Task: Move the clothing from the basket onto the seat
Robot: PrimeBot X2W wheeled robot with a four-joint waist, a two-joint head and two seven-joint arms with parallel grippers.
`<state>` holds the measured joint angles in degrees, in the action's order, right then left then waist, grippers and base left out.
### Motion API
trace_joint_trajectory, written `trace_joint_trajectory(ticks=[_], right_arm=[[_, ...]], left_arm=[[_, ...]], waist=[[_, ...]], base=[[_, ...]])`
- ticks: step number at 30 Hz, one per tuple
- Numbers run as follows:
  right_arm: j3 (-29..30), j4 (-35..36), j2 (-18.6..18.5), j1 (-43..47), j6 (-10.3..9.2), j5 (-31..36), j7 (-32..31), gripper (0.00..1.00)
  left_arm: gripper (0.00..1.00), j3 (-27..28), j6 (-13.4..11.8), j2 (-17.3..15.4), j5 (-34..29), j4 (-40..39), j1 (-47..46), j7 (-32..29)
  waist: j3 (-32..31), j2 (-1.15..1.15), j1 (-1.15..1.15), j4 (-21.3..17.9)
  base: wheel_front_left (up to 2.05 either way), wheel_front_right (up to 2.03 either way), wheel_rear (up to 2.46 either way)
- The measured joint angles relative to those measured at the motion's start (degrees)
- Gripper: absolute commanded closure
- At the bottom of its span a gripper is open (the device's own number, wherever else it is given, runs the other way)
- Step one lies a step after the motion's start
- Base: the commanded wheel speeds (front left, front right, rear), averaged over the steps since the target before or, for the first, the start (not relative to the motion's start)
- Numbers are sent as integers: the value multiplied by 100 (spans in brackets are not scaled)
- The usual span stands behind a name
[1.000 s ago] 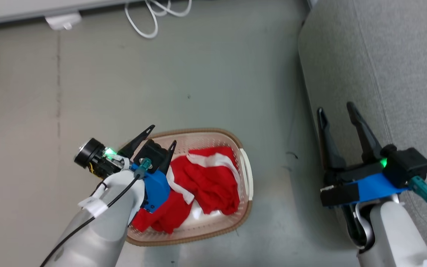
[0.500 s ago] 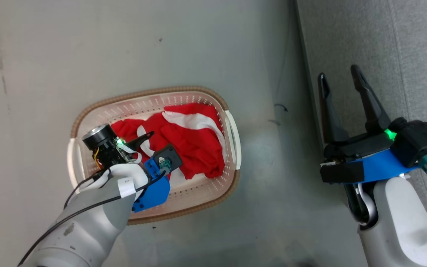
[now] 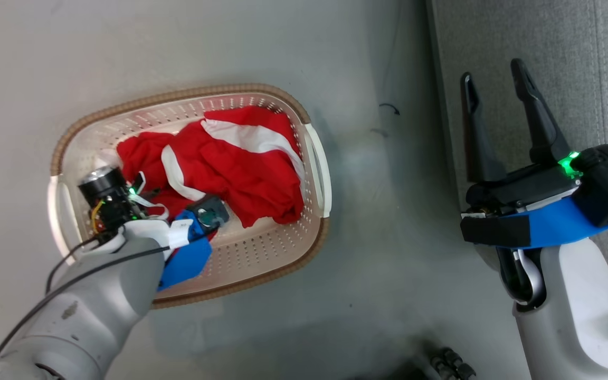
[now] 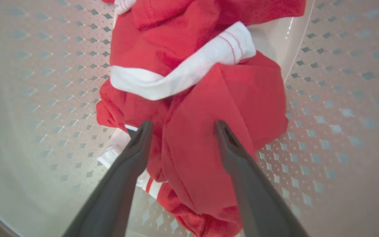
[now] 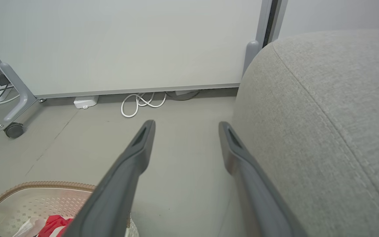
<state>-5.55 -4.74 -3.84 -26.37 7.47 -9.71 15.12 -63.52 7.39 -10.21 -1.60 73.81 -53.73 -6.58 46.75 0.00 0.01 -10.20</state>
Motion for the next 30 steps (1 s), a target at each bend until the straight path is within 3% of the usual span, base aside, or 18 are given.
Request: trace_joint_trajectory(ticks=[6, 16, 18, 30], right_arm=[[75, 177, 24, -21, 0, 1, 1, 0], [141, 330, 67, -23, 0, -3, 1, 0], [144, 342, 68, -26, 0, -3, 1, 0], [207, 337, 86, -62, 0, 42, 1, 0]], left_arm=[[0, -561, 0, -220, 394, 3, -248, -371], [0, -881, 0, -257, 1080, -5, -374, -657], [100, -921, 0, -276, 1159, -37, -357, -669], [100, -981, 0, -242, 1388, -335, -281, -213]], waist=[[325, 0, 0, -123], [757, 0, 0, -274], [784, 0, 0, -281], [539, 0, -1, -137]], base=[[0, 0, 0], [0, 0, 0], [0, 0, 0], [0, 0, 0]])
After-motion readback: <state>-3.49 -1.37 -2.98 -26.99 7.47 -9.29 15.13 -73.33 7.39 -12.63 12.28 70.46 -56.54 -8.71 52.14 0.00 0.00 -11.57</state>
